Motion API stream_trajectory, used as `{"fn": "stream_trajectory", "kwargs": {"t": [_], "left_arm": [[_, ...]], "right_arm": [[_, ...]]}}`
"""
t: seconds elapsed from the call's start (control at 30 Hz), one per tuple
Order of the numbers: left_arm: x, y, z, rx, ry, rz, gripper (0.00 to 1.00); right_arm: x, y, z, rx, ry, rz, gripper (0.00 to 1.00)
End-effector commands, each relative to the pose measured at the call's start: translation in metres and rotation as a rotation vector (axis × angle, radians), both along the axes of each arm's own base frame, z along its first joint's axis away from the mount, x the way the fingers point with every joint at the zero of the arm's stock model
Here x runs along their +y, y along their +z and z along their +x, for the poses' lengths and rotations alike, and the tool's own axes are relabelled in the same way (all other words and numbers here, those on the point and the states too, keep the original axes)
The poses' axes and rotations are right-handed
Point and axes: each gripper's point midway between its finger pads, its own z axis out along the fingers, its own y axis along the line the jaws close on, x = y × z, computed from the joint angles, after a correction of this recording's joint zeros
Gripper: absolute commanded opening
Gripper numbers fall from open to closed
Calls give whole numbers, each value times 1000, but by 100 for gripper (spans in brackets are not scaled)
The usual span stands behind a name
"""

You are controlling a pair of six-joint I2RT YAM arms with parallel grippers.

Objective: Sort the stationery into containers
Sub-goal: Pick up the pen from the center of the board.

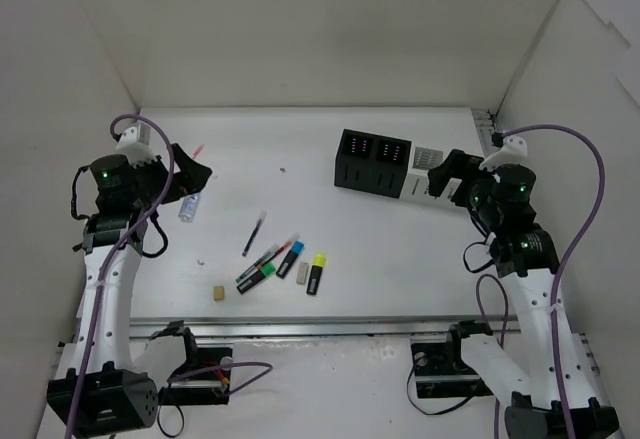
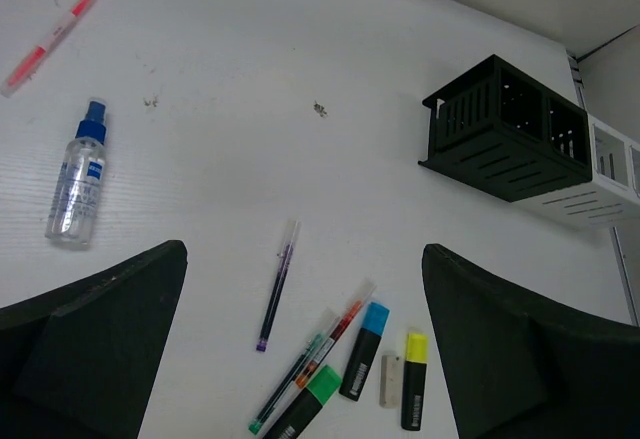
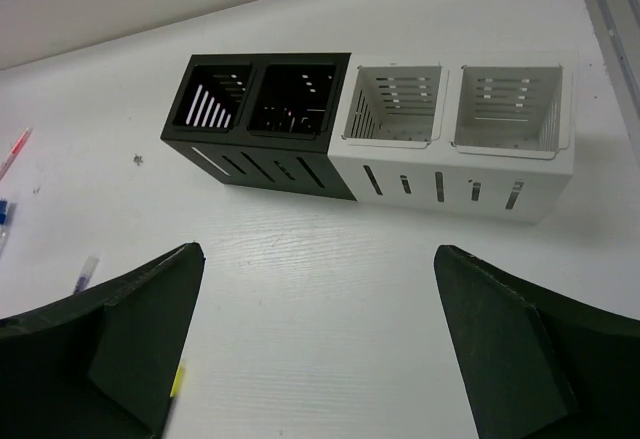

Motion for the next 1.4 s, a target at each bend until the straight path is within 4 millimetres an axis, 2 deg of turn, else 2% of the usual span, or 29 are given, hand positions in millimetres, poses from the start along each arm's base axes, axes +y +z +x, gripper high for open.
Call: {"fn": "stream_trajectory", "kwargs": {"t": [0.0, 0.1, 0.2, 0.23, 0.27, 0.33, 0.37, 0.4, 0.43, 0.47, 0.5, 0.53, 0.57, 0.6, 0.63, 0.67, 0.73, 0.77, 0.83, 0.93, 1.03, 1.07, 1.2, 1.37], "left_arm": [[-9, 26, 6, -109, -39, 31, 99], [-15, 19, 3, -101, -49, 38, 99], [-28, 8, 0, -86, -78, 42, 99], [-38, 3, -1, -74, -108, 46, 99], [-42, -4, -2, -59, -115, 48, 100], [-48, -12, -3, -39, -128, 58, 99], [-54, -19, -4, -23, -139, 62, 100], [-57, -23, -6, -13, -148, 64, 99], [-60, -30, -8, 2, -154, 67, 100], [-63, -34, -10, 10, -155, 76, 99], [-63, -41, -13, 22, -152, 80, 99], [-61, -46, -15, 33, -142, 86, 99], [-61, -49, -17, 38, -128, 91, 99], [-62, -52, -20, 45, -130, 94, 100], [-61, -60, -22, 62, -125, 95, 100], [-64, -61, -25, 63, -128, 88, 99], [-65, -68, -29, 75, -126, 83, 99], [-67, -68, -32, 72, -130, 82, 99], [-68, -74, -35, 87, -124, 79, 100], [-69, -79, -40, 95, -115, 85, 100], [-70, -83, -44, 101, -114, 97, 99], [-70, -83, -45, 97, -110, 102, 100], [-70, -84, -49, 98, -101, 112, 99], [-72, -81, -51, 83, -101, 140, 99]], "right_arm": [[3, 22, -2, -94, 14, 10, 98], [16, 19, -3, -76, 82, 39, 98], [38, 8, -2, -27, 153, 80, 98], [41, 3, -2, -10, 142, 72, 98], [59, -2, -6, 13, 193, 72, 98], [72, -21, -7, 86, 201, 65, 98], [91, -30, -13, 121, 246, 55, 98], [97, -45, -11, 172, 220, 42, 98], [118, -56, -23, 214, 272, 16, 98], [124, -65, -25, 244, 260, -7, 98], [140, -81, -31, 290, 264, -49, 98], [139, -89, -27, 312, 232, -57, 98], [159, -103, -35, 348, 266, -89, 98], [167, -112, -37, 369, 248, -90, 98], [186, -116, -48, 375, 286, -105, 98], [194, -132, -48, 410, 274, -133, 98], [214, -137, -55, 409, 263, -153, 98], [220, -152, -56, 437, 256, -176, 98], [234, -161, -60, 458, 238, -161, 97], [246, -193, -62, 524, 213, -194, 94], [255, -200, -61, 536, 200, -195, 90], [258, -209, -62, 555, 199, -206, 88], [268, -223, -63, 590, 207, -217, 76], [274, -241, -69, 652, 208, -215, 71]]}}
